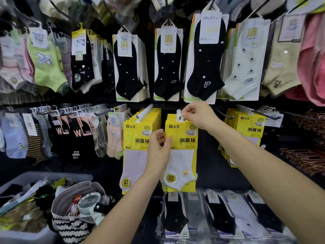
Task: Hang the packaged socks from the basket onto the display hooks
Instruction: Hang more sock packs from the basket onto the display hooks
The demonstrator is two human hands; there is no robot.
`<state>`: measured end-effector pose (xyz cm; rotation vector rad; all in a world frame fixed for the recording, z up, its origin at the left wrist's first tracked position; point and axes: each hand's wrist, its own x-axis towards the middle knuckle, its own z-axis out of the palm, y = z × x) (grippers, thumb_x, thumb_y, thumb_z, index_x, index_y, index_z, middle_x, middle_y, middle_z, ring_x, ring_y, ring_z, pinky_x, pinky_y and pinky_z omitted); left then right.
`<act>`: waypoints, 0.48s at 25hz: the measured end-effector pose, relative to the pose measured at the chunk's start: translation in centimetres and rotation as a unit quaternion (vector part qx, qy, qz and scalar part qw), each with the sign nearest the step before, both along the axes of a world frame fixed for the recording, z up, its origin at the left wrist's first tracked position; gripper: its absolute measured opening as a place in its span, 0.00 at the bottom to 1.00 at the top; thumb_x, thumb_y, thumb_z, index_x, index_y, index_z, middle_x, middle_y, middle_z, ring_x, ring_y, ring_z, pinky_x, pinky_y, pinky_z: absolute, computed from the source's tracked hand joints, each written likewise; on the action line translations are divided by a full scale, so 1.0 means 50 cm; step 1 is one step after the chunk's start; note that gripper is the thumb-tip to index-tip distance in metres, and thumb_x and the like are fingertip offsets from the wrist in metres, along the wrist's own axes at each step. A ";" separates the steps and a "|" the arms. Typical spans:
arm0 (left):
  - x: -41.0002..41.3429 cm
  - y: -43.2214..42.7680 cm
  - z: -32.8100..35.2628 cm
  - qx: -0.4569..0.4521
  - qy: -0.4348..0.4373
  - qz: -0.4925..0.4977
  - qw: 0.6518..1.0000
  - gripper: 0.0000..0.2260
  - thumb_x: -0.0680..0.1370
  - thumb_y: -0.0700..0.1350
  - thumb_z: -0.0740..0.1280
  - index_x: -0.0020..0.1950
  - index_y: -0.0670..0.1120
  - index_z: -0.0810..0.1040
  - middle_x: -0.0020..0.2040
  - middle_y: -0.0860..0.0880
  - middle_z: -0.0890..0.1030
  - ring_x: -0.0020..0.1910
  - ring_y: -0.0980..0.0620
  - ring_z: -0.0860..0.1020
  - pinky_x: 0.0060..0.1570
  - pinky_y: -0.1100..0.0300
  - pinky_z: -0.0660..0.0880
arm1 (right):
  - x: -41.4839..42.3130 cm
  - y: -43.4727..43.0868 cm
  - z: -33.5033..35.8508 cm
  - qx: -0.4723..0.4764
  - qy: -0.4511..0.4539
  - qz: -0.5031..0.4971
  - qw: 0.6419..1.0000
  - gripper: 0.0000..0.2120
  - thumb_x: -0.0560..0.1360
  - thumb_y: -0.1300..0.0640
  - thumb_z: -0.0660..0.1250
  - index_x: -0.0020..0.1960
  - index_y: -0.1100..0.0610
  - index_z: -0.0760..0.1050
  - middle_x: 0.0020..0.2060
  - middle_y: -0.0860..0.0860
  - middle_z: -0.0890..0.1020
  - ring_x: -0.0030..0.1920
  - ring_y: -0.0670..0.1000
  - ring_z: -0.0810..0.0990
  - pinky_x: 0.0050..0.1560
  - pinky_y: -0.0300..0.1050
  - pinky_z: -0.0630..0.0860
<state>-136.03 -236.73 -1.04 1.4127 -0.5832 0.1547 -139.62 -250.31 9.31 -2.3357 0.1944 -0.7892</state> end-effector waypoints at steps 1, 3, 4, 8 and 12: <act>0.003 -0.001 0.001 0.007 -0.002 0.004 1.000 0.15 0.78 0.40 0.64 0.64 0.45 0.67 0.54 0.58 0.72 0.53 0.62 0.73 0.45 0.78 0.71 | 0.009 0.000 -0.001 0.001 0.002 -0.010 1.000 0.09 0.75 0.59 0.66 0.37 0.49 0.76 0.34 0.44 0.80 0.39 0.42 0.78 0.35 0.34 0.69; 0.010 -0.004 0.003 0.030 -0.013 0.013 0.999 0.19 0.78 0.41 0.64 0.68 0.44 0.65 0.59 0.58 0.70 0.58 0.61 0.69 0.54 0.73 0.67 | 0.025 -0.004 -0.007 -0.004 -0.001 -0.038 0.999 0.08 0.75 0.59 0.66 0.38 0.50 0.77 0.36 0.45 0.81 0.39 0.42 0.78 0.33 0.34 0.68; 0.015 -0.006 0.005 0.040 -0.019 0.014 0.999 0.20 0.78 0.41 0.64 0.70 0.44 0.64 0.61 0.56 0.68 0.60 0.61 0.67 0.57 0.69 0.65 | 0.031 -0.006 -0.011 -0.008 -0.003 -0.048 0.999 0.07 0.74 0.59 0.66 0.39 0.50 0.77 0.36 0.45 0.80 0.39 0.42 0.78 0.33 0.33 0.68; 0.035 -0.017 0.012 0.072 -0.033 0.018 0.997 0.26 0.79 0.44 0.63 0.74 0.45 0.58 0.71 0.51 0.65 0.68 0.58 0.63 0.61 0.65 0.61 | 0.036 -0.010 -0.028 -0.004 -0.009 -0.045 0.999 0.05 0.74 0.58 0.66 0.40 0.52 0.79 0.34 0.43 0.80 0.39 0.43 0.80 0.35 0.33 0.71; 0.052 -0.033 0.022 0.079 0.006 0.008 0.997 0.29 0.79 0.49 0.63 0.76 0.45 0.55 0.75 0.49 0.62 0.73 0.52 0.61 0.68 0.58 0.62 | 0.022 -0.019 -0.074 -0.022 -0.043 -0.082 0.995 0.11 0.74 0.51 0.66 0.55 0.52 0.77 0.46 0.47 0.79 0.52 0.49 0.78 0.51 0.45 0.75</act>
